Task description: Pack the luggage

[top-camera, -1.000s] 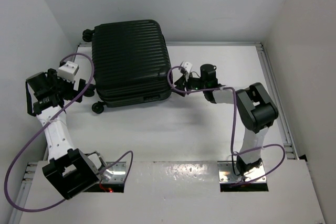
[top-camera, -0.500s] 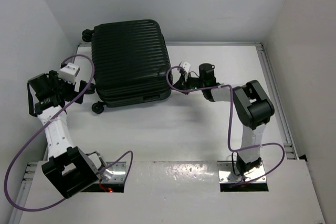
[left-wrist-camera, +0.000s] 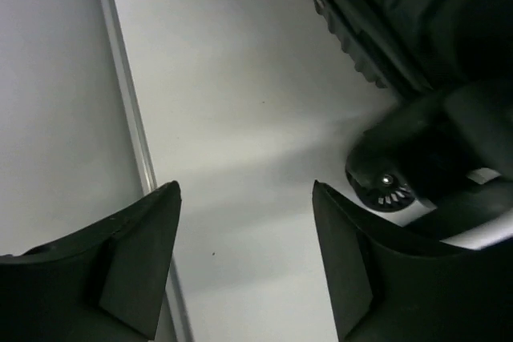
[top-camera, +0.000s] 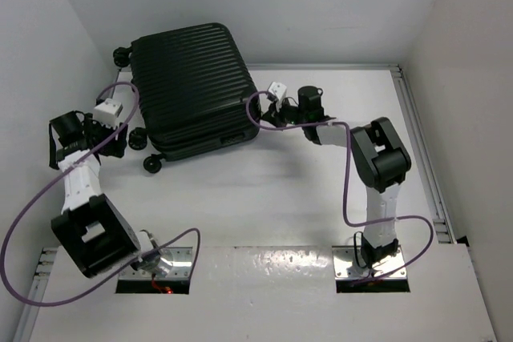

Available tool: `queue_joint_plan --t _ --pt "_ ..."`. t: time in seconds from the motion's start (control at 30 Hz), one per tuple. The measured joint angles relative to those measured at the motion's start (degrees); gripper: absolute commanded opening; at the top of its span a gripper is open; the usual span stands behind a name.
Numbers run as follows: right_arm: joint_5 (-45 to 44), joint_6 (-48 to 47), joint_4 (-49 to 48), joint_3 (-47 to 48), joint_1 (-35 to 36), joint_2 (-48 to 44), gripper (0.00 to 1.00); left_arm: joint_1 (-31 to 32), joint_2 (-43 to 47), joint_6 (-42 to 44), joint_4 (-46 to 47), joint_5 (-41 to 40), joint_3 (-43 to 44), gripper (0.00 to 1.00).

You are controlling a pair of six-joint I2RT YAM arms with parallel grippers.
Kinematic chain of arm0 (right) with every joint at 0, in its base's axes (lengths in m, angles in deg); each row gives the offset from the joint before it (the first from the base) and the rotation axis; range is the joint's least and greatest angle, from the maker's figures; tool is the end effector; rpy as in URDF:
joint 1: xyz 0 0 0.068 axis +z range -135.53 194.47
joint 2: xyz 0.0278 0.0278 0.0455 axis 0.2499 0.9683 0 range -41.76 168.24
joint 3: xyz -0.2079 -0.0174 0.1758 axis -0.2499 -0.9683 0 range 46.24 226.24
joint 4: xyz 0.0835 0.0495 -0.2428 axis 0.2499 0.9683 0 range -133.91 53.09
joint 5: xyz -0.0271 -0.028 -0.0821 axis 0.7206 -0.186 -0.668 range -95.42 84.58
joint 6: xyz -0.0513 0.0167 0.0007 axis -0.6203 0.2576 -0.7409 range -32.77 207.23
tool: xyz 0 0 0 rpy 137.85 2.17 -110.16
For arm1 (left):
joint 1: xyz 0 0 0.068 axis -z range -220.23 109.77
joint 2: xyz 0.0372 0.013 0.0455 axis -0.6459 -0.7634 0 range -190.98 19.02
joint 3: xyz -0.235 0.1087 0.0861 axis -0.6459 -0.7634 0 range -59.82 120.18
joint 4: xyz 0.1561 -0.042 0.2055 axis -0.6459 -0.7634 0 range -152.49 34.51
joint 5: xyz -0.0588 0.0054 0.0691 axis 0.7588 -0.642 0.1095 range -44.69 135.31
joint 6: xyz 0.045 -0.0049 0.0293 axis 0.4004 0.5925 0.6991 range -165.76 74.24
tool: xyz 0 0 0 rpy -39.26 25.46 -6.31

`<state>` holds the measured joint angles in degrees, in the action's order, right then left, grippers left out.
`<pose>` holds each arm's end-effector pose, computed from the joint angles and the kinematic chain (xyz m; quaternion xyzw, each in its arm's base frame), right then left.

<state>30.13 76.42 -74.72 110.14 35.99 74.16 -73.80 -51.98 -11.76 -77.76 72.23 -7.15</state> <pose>0.3918 0.1767 0.1575 -0.3843 0.7067 0.3010 0.5121 0.2304 0.1336 0.2742 0.1007 0.8832 0.0502 0.4553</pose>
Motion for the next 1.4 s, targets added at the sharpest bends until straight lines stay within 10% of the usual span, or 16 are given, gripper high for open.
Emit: queue_joint_plan --t 0.63,0.83,1.17,1.33,1.4 --pt "-5.51 -2.19 -6.54 35.21 -2.23 26.25 0.00 10.60 -23.50 -11.65 12.02 -12.20 16.20 0.51" --pt "-0.96 0.57 -9.73 48.59 -2.84 36.20 0.00 11.45 -26.29 -14.32 12.96 -14.23 17.05 1.00" --pt "0.83 3.21 -18.10 61.59 -2.10 47.04 0.00 8.37 -24.79 -23.85 15.34 -18.14 21.38 1.00" --pt "-4.31 4.48 -25.97 57.48 -1.60 46.71 0.64 6.23 -24.79 -25.49 14.47 -21.31 26.97 1.00" --pt "-6.78 4.39 -29.68 51.65 -2.08 44.09 0.73 6.12 -25.00 -24.35 12.59 -21.14 29.09 0.94"
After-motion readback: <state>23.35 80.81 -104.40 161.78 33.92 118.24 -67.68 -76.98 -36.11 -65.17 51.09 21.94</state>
